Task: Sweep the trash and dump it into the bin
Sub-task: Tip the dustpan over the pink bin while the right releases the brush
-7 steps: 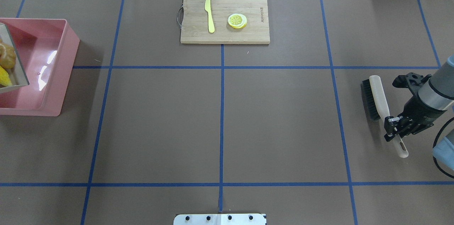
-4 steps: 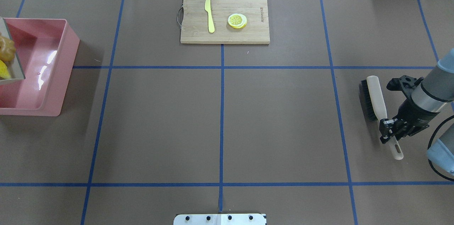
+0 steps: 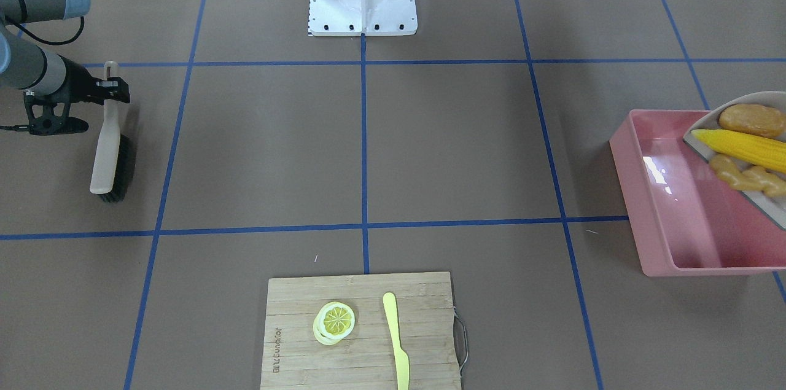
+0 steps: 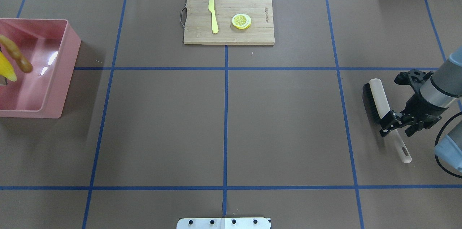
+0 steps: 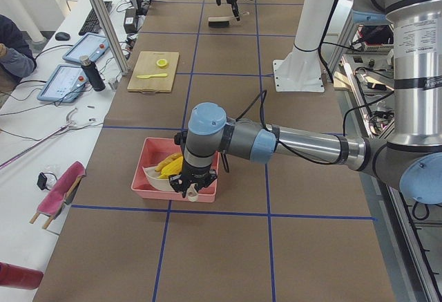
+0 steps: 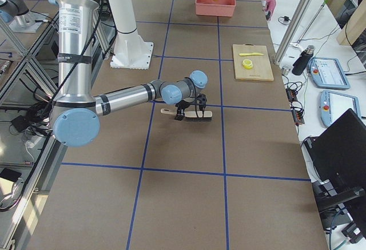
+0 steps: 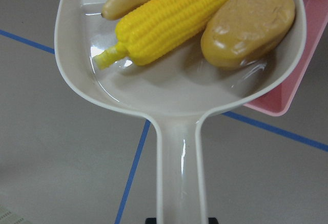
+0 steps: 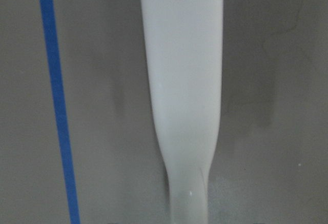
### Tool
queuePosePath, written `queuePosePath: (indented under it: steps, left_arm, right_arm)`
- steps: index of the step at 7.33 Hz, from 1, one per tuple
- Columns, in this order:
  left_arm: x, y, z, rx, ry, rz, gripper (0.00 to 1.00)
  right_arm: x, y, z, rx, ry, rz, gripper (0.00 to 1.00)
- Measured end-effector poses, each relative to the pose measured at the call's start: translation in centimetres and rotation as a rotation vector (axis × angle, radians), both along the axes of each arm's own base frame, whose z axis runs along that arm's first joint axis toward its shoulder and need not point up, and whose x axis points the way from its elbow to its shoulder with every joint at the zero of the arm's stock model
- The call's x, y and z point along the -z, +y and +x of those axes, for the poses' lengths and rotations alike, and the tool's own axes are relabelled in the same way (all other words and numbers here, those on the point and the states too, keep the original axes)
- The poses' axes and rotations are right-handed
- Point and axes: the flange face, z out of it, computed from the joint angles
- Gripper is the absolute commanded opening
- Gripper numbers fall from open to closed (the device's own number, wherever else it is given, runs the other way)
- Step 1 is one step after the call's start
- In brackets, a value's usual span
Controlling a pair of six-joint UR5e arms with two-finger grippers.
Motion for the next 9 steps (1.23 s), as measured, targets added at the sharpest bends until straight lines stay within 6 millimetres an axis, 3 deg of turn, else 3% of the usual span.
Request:
queuePosePath:
  steps: [2,5,7,9]
  left_arm:
    - [4.1,-3.1,-1.0,-0.065,-0.117,0.01,0.0]
    - [5.4,-3.7,-1.2,-0.107,-0.15,0.028,0.0]
    - [5.9,-4.0,-0.6,-0.169,-0.102,0.084,0.0]
    - [7.8,-4.4,1.6,-0.201,0.107,0.145,0.0]
  right_arm:
    - [3.5,-4.0,3.7,-0.118,-0.01,0.064,1.0]
    - [6.3,-6.8,9.1,-0.266,0.064,0.133,1.0]
    - [5.5,-7.7,14.5,-0.365,0.095,0.111,1.0]
    - [1.2,-7.4,21.5,-0.4,0.142,0.121,1.0]
